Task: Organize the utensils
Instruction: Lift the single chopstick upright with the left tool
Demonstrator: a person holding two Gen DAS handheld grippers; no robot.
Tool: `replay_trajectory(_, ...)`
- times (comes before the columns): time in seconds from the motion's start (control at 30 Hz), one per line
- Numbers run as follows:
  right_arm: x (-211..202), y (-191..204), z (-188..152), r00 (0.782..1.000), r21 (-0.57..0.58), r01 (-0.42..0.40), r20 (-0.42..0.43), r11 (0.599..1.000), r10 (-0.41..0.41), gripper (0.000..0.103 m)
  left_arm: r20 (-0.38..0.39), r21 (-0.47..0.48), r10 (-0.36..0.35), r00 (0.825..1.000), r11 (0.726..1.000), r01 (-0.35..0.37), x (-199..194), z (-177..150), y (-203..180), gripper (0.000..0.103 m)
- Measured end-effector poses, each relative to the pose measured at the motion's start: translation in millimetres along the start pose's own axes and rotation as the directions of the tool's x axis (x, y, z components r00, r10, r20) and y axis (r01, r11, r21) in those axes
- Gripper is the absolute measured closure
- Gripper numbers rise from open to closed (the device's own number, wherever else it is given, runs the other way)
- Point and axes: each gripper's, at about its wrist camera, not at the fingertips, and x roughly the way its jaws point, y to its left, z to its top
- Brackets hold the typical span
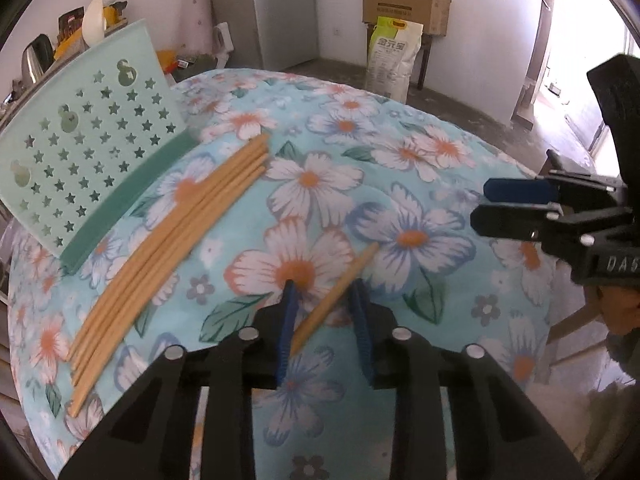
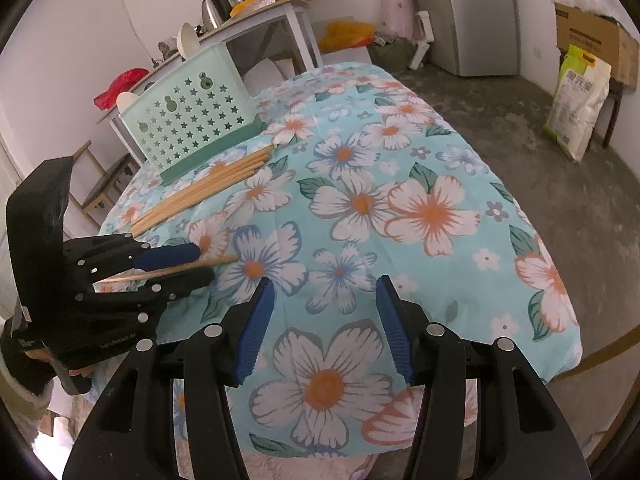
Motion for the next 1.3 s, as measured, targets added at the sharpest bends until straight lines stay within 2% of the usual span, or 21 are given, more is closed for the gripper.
replay_trajectory(0.17,-4,1,0,1.0,-0.001,-0.001,0.008,1.0,0.001,0.053,-0.013,-0.017,0.005,1.0,1.0,-0.005,-2,6,-3,0.097)
replay_trajectory(0.27,-7,2,1,1.0,-0.002,-0.004,0.014,1.0,0.004,0.053,-0.014,-0.061,0.001,1.0,0.998,-0.002,-6,6,1,0.097)
replay_trajectory(0.43,-12,6,0,1.0,-0.003,-0.014,0.021,1.0,0.014,0.054,0.021,-0.232,-0.016,1.0,0.973,0.02,-25,-2,22,0.097)
replay_trajectory(0.53,-14,8,1,0.999,-0.003,-0.023,0.024,1.0,0.023,0.054,0.076,-0.396,-0.019,0.997,0.917,0.047,-43,-18,44,0.097)
replay_trajectory(0.67,-12,15,1,0.999,-0.01,-0.035,0.018,0.999,0.035,0.054,0.163,-0.607,0.046,0.985,0.792,0.064,-72,-52,75,0.097)
replay_trajectory(0.8,-9,25,0,0.999,-0.028,-0.047,0.006,0.999,0.047,0.054,0.208,-0.789,0.134,0.969,0.608,0.086,-95,-98,100,0.097)
replay_trajectory(0.87,-7,32,0,0.999,-0.041,-0.054,0.0,0.998,0.054,0.054,0.202,-0.842,0.18,0.963,0.535,0.077,-102,-119,108,0.097)
replay_trajectory(0.9,-7,35,0,0.998,-0.047,-0.056,-0.003,0.997,0.056,0.054,0.196,-0.857,0.195,0.961,0.511,0.071,-104,-126,112,0.097)
replay_trajectory(0.97,-6,40,0,0.998,-0.055,-0.06,-0.007,0.997,0.06,0.054,0.181,-0.879,0.218,0.959,0.472,0.058,-106,-140,117,0.097)
replay_trajectory(1.07,-3,47,1,0.997,-0.056,-0.079,-0.018,0.995,0.078,0.054,0.159,-0.892,0.241,0.957,0.45,0.034,-106,-153,121,0.097)
replay_trajectory(1.23,3,71,6,0.991,-0.12,-0.13,-0.034,0.984,0.126,0.054,0.14,-0.893,0.249,0.958,0.449,0.014,-99,-163,122,0.097)
replay_trajectory(1.3,10,90,9,0.986,-0.197,-0.168,-0.048,0.966,0.162,0.054,0.141,-0.891,0.251,0.958,0.454,0.012,-96,-164,122,0.097)
